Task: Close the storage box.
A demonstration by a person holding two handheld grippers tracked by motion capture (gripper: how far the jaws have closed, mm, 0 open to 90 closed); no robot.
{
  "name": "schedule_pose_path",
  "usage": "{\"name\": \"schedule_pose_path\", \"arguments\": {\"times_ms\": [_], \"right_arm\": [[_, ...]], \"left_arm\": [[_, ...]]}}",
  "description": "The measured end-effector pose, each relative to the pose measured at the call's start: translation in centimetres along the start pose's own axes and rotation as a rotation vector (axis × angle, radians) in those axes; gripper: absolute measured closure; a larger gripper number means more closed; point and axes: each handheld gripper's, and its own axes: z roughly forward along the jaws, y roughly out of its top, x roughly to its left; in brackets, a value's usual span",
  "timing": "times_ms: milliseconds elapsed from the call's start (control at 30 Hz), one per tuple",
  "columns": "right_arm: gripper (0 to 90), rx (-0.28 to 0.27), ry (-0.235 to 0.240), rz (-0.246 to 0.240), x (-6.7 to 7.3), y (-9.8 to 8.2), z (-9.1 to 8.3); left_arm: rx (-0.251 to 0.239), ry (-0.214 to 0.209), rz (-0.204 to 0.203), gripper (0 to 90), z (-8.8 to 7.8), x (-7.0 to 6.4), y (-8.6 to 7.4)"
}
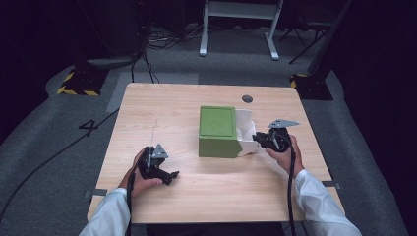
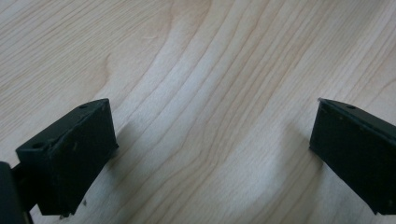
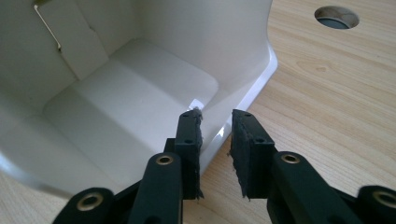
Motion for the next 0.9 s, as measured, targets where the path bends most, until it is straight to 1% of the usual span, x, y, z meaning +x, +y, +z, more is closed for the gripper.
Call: {"name": "schedule_pose_path", "arguments": {"times_ms": [67,133,200,300,333,367,467,500,533,600,633,700,767,800,833,867,900], "right_arm": [[75.7,0.0,-0.009,-0.011,0.1,0.1,0.0],[78.7,-0.006,-0.008,-0.007,0.2,0.2,0.0],[79.4,-0.011,-0.002,-0.012,0.3,0.3,0.0],[80.1,-0.006,0.0,-0.031,0.6,0.4,-0.1],[82.9,-0.009,0.01,-0.038,0.8,0.5,-0.2],[82.9,-0.015,0.037,-0.039,0.9,0.6,-0.3],[82.4,0.007,0.036,-0.069,1.8,0.6,0.1],[81.5,0.01,0.026,-0.075,2.0,0.6,0.1],[77.7,0.007,0.011,-0.073,2.1,0.6,0.0],[74.6,-0.005,-0.017,-0.079,2.1,0.7,-0.3],[72.9,-0.013,-0.022,-0.082,1.9,0.7,-0.5],[70.4,-0.025,-0.039,-0.066,1.6,0.7,-0.7],[65.7,-0.015,-0.047,-0.051,1.3,0.7,-0.5],[62.7,-0.003,-0.052,-0.042,1.2,0.6,-0.3],[61.5,0.013,-0.053,-0.035,1.1,0.5,0.0],[59.0,0.026,-0.046,-0.028,0.9,0.4,0.3],[56.1,0.036,-0.036,-0.01,0.8,0.3,0.6]], "left_arm": [[0.001,-0.007,0.009,0.5,0.2,0.0,0.3],[0.003,-0.006,0.011,0.5,0.5,-0.1,0.6],[0.002,-0.01,0.007,0.5,0.8,-0.2,0.9],[0.002,-0.011,0.017,0.5,1.0,-0.3,1.2],[0.0,-0.012,0.018,0.5,1.1,-0.3,1.2],[0.002,-0.011,0.015,0.5,1.0,-0.4,1.2],[-0.001,-0.012,0.018,0.5,1.1,-0.4,1.2],[-0.001,-0.011,0.018,0.6,1.0,-0.4,1.2],[0.001,-0.009,0.015,0.6,1.0,-0.4,1.2],[0.003,-0.014,0.016,0.6,1.0,-0.4,1.2],[0.003,-0.015,0.016,0.6,1.0,-0.4,1.2],[0.005,-0.014,0.017,0.6,1.0,-0.4,1.2],[0.004,-0.015,0.016,0.6,1.0,-0.4,1.2],[0.004,-0.015,0.017,0.6,1.0,-0.4,1.2],[0.003,-0.015,0.016,0.6,1.0,-0.4,1.2],[0.005,-0.014,0.017,0.6,1.0,-0.4,1.2],[0.004,-0.014,0.016,0.6,1.0,-0.4,1.2]]}}
